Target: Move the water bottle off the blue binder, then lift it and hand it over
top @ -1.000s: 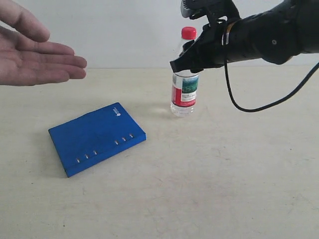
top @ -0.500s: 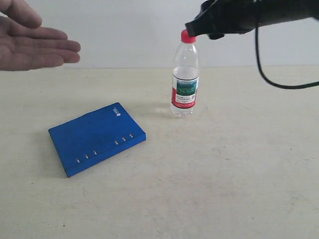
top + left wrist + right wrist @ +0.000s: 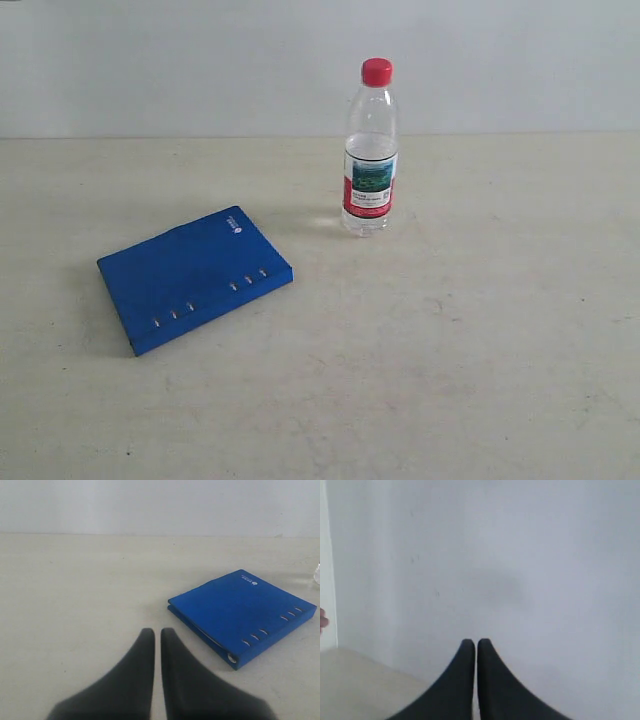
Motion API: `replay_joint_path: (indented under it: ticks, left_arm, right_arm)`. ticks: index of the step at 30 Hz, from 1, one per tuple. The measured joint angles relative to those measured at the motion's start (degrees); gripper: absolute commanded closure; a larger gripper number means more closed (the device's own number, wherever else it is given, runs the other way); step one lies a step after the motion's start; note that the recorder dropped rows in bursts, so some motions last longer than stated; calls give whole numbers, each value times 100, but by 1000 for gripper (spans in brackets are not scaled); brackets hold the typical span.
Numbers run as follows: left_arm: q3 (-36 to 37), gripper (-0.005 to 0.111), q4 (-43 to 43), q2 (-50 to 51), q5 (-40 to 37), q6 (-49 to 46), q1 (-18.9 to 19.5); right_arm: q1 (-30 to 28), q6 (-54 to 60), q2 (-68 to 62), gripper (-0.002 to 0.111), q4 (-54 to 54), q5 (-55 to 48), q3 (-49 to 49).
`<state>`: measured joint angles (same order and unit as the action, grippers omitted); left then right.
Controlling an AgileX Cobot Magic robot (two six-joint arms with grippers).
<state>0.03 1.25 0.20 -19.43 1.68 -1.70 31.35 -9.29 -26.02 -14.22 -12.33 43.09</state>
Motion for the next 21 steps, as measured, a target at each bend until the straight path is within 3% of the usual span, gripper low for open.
replay_joint_path:
  ticks: [2, 5, 7, 8, 10, 11, 21]
  left_arm:
    - [0, 102, 41, 0, 68, 24, 0]
    - [0, 102, 1422, 0, 473, 428, 0]
    - [0, 102, 2153, 0, 661, 538, 0]
    - [0, 102, 2297, 0, 744, 557, 0]
    - [0, 102, 2368, 0, 812, 577, 0]
    - [0, 102, 2384, 0, 812, 577, 0]
    - [0, 102, 2578, 0, 615, 672, 0]
  right_arm:
    - [0, -238, 997, 109, 171, 862, -1157]
    - [0, -1316, 1161, 105, 955, 1877, -3161]
    - [0, -2069, 571, 92, 1083, 2419, -3996]
    - [0, -2355, 202, 80, 1012, 2649, -4206]
    - [0, -2742, -597, 59, 572, 3121, -4280]
    - [0, -2910, -1023, 53, 325, 3362, -4258]
    - [0, -3574, -4490, 53, -527, 4297, -3312]
